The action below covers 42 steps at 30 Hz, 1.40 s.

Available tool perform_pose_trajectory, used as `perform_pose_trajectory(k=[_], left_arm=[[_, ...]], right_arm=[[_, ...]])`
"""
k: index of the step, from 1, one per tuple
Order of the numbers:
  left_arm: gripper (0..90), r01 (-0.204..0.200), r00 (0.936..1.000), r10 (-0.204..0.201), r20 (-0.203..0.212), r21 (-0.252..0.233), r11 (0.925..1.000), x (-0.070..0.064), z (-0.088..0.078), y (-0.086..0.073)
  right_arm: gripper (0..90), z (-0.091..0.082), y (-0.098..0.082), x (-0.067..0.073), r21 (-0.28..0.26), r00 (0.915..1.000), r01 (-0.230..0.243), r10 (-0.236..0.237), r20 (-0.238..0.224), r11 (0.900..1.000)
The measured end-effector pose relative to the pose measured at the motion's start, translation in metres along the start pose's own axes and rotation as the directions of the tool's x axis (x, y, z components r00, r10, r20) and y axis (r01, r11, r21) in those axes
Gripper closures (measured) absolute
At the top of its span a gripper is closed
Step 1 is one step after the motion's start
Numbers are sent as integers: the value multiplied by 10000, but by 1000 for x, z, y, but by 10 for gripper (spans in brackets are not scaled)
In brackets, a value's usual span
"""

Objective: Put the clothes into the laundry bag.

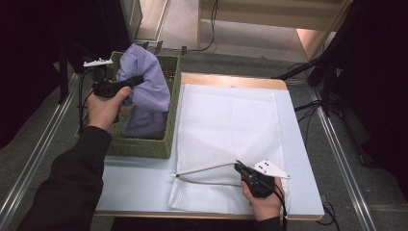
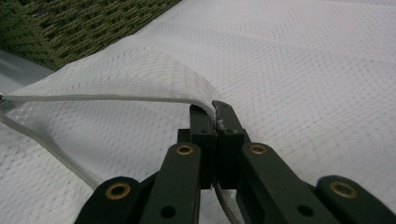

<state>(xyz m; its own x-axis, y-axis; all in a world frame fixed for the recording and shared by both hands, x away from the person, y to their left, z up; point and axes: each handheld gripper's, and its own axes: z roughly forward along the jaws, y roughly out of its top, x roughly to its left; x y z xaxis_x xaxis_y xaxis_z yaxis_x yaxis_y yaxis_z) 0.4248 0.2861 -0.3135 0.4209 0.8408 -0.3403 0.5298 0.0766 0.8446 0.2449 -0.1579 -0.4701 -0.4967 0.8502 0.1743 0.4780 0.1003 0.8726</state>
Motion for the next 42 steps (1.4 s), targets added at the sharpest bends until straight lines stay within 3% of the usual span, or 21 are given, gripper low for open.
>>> perform_pose_trajectory(k=[4, 6, 8, 10, 12, 13, 14, 16, 18, 19, 22, 24, 28, 30, 33, 34, 35, 39, 40, 41, 42], left_arm=[[766, 118, 9999, -116, 116, -187, 9998, -2, -1, 1], [766, 152, 9999, -154, -35, -415, 9990, -3, -3, 3], [764, 86, 9986, -131, -506, -885, 9960, -2, -6, 6], [757, -165, 9914, -10, -1309, -1331, 9910, 1, -8, 8], [749, -341, 9765, -46, -2157, -1754, 9839, 7, -10, 9], [745, -448, 9638, -88, -2666, -1944, 9799, 13, -11, 9], [740, -395, 9563, -226, -2915, -2054, 9779, 17, -10, 8], [722, -117, 9538, -377, -2981, -1624, 9867, 29, -4, 2], [714, 193, 9611, -445, -2725, -944, 9953, 37, 3, -6], [711, 487, 9672, -553, -2478, -329, 9983, 43, 8, -12], [703, 1022, 9712, -764, -2257, 1047, 9892, 53, 21, -26], [688, 1122, 9716, -632, -2279, 2092, 9714, 57, 30, -33], [594, 1334, 9718, -612, -2277, 3169, 9390, 59, 41, -40], [490, 1408, 9757, -604, -2108, 3908, 9097, 59, 49, -43], [350, 1317, 9821, -355, -1849, 5397, 8315, 59, 62, -51], [296, 1252, 9830, -246, -1818, 5672, 8140, 59, 64, -53], [267, 1117, 9831, 19, -1833, 6067, 7870, 56, 69, -55], [159, 777, 9793, 729, -1890, 6829, 7263, 50, 81, -62], [138, 706, 9785, 856, -1876, 6946, 7159, 49, 83, -63], [135, 615, 9733, 1155, -1982, 7103, 7012, 47, 86, -66], [132, 540, 9723, 1258, -1970, 7129, 6992, 47, 87, -67]], right_arm=[[888, 0, 0, 0, -9, 10000, 0, 0, 4, 10000], [888, 0, 0, 0, -11, 10000, 23, -23, 6, 10000], [888, 0, 0, -1, -16, 10000, 24, -24, 15, 10000], [888, 0, 0, -1, -31, 10000, 26, -26, 17, 10000], [888, 0, 0, 0, -34, 10000, 16, -16, 18, 10000], [887, 0, 0, 0, -34, 10000, 20, -20, 23, 10000], [888, 0, 0, 0, -36, 10000, 1, -1, 31, 10000], [888, 0, 0, 0, -24, 10000, 15, -15, 35, 10000], [888, 1, -1, 0, -12, 10000, 10, -10, -3, 10000], [888, 1, -1, 1, 0, 10000, 30, -30, -17, 10000], [888, 1, -1, 1, 4, 10000, 63, -63, -5, 10000], [887, 1, -1, 1, 7, 10000, 55, -55, -6, 10000], [887, 1, -1, 1, 29, 10000, 59, -59, 12, 10000], [887, 2, -1, 1, 27, 10000, 46, -46, -5, 10000], [887, 1, -1, 1, 52, 10000, 28, -28, -4, 10000], [887, 1, -1, 1, 52, 10000, 22, -22, -6, 10000], [886, 1, -1, 1, 58, 10000, 32, -32, -2, 10000], [886, 2, -2, 1, 67, 10000, 77, -77, -13, 9999], [885, 2, -2, 1, 69, 10000, 95, -95, -1, 9999], [885, 2, -2, 2, 75, 10000, 83, -83, 6, 9999], [884, 2, -2, 2, 75, 10000, 86, -87, 22, 9999]])
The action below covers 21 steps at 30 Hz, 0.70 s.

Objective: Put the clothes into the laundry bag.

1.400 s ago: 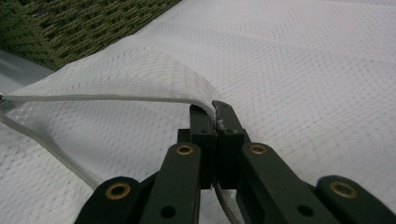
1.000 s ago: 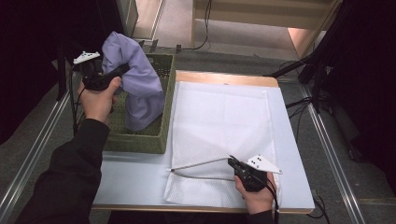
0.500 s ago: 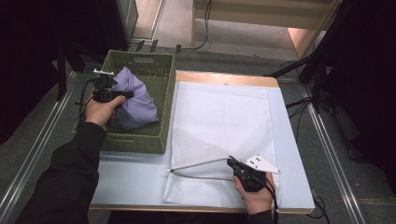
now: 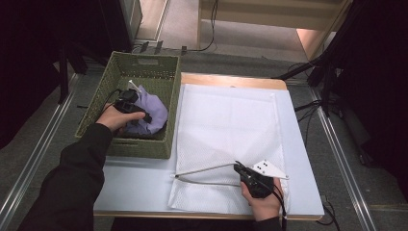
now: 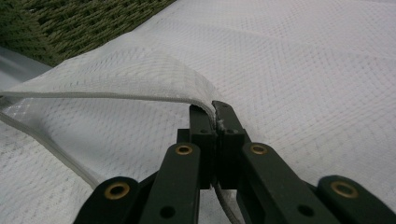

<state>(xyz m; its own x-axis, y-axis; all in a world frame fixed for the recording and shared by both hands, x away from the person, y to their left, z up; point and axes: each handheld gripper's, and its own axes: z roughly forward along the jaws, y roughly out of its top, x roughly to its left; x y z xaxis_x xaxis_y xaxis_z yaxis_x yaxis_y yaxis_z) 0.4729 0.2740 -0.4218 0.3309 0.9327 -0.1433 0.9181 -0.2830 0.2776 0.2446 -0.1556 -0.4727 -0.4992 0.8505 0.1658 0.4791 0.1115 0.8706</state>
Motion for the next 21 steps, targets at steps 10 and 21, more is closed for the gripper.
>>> perform_pose_trajectory(k=[10, 21], left_arm=[[222, -1300, 9842, 1255, -1252, -282, 9911, -15, 9, -4], [726, -1399, 9855, 1352, -1021, -400, 9894, -16, 2, -5]], right_arm=[[883, 0, -1, 1, 23, 10000, -34, 34, 81, 10000], [883, 1, -2, 0, 25, 10000, -18, 18, 66, 10000]])
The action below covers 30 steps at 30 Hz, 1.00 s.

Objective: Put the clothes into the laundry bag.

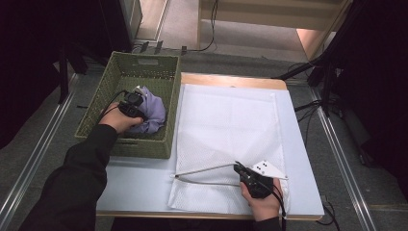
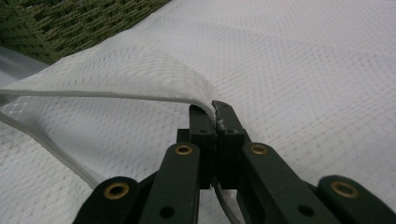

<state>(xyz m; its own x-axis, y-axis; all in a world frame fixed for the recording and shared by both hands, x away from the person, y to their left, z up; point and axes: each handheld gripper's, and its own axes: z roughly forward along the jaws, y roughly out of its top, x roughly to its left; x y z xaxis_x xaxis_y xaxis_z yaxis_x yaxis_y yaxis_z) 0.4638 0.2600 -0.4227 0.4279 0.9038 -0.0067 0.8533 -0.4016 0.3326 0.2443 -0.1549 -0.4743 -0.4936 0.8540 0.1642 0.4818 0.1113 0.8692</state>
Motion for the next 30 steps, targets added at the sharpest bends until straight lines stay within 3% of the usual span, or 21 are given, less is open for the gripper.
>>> perform_pose_trajectory(k=[2, 5, 9, 12, 15, 17, 18, 19, 20, 21, 23, 26, 27, 28, 30], left_arm=[[760, -3, 10000, 3, 77, 27, 10000, 1, -1, 0], [780, 372, 9993, -372, 18, -8, 9993, 3, -6, 2], [781, 988, 9944, -958, 455, -710, 9926, 12, -20, 2], [781, 1644, 9841, -1510, 939, -1561, 9740, 20, -33, -1], [781, 1936, 9780, -1710, 1193, -2146, 9573, 24, -40, -3], [781, 1968, 9779, -1726, 1182, -2394, 9508, 25, -44, -4], [781, 2080, 9755, -1799, 1269, -2642, 9418, 26, -46, -5], [781, 2090, 9752, -1801, 1286, -2684, 9404, 26, -47, -5], [781, 2223, 9724, -1906, 1346, -2864, 9320, 27, -49, -5], [781, 2286, 9708, -1951, 1392, -2931, 9283, 28, -51, -5], [781, 2557, 9643, -2166, 1522, -3244, 9107, 30, -55, -6], [781, 2730, 9601, -2279, 1621, -3668, 8894, 32, -62, -7], [781, 2767, 9591, -2307, 1642, -3704, 8867, 32, -64, -7], [781, 2802, 9587, -2344, 1612, -3915, 8765, 32, -67, -7], [780, 2813, 9588, -2357, 1585, -4154, 8650, 32, -70, -8]], right_arm=[[883, 0, 0, 0, 18, 10000, -14, 14, 5, 10000], [883, 0, 0, -1, 3, 10000, 24, -24, -11, 10000], [884, -2, 0, -2, -18, 10000, -94, 94, 23, 10000], [885, -2, 1, -3, -44, 10000, -76, 76, 12, 10000], [885, -2, 1, -3, -60, 10000, -62, 62, 0, 10000], [885, -2, 1, -3, -54, 10000, -64, 64, -5, 10000], [885, -2, 1, -3, -50, 10000, -80, 80, -10, 10000], [886, -2, 1, -3, -61, 9999, -124, 124, -9, 9999], [885, -2, 1, -3, -56, 9999, -129, 128, -15, 9999], [886, -2, 1, -3, -66, 9999, -138, 138, -15, 9999], [886, -2, 1, -4, -59, 9999, -118, 118, -21, 9999], [886, -2, 1, -4, -68, 9999, -135, 135, -21, 9999], [886, -2, 1, -4, -75, 9999, -118, 118, -28, 9999], [886, -2, 1, -4, -76, 9999, -120, 120, -23, 9999], [886, -2, 1, -4, -79, 9999, -109, 109, -23, 9999]])
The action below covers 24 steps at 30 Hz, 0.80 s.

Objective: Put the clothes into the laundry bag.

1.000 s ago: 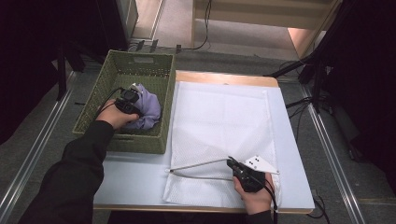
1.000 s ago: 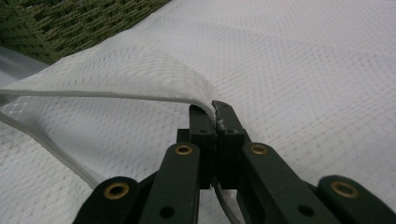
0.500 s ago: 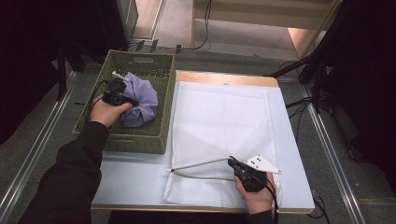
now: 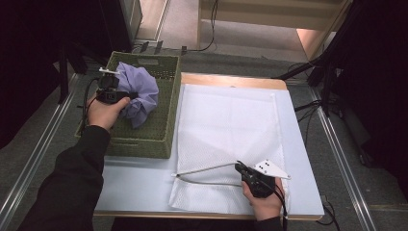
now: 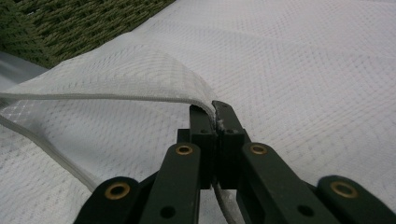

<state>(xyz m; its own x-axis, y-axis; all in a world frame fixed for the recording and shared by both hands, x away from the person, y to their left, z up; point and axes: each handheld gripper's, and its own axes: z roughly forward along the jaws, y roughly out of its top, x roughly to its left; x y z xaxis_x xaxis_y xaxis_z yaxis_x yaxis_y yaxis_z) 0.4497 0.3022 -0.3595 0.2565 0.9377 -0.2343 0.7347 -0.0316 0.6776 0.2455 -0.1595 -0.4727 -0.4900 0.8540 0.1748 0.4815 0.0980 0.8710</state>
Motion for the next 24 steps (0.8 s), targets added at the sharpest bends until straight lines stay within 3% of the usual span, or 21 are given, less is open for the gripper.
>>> perform_pose_trajectory(k=[6, 11, 13, 20, 24], left_arm=[[778, -254, 9997, 248, -78, -907, 9956, -6, -13, 4], [776, -522, 9986, 511, -121, -1337, 9896, -16, -24, 10], [774, -551, 9984, 557, 3, -1436, 9881, -19, -27, 12], [774, -1214, 9915, 1276, 241, -1759, 9769, -41, -39, 15], [774, -1329, 9883, 1449, 474, -1984, 9711, -54, -46, 17]], right_arm=[[886, 0, 0, 1, 12, 10000, -27, 27, -2, 10000], [886, 0, 0, 1, 21, 10000, -1, 1, -7, 10000], [887, 0, 0, 1, 25, 10000, -3, 3, -6, 10000], [886, 1, 0, 1, 39, 10000, -12, 12, -29, 10000], [886, 1, 0, 1, 22, 10000, 10, -10, -33, 10000]])
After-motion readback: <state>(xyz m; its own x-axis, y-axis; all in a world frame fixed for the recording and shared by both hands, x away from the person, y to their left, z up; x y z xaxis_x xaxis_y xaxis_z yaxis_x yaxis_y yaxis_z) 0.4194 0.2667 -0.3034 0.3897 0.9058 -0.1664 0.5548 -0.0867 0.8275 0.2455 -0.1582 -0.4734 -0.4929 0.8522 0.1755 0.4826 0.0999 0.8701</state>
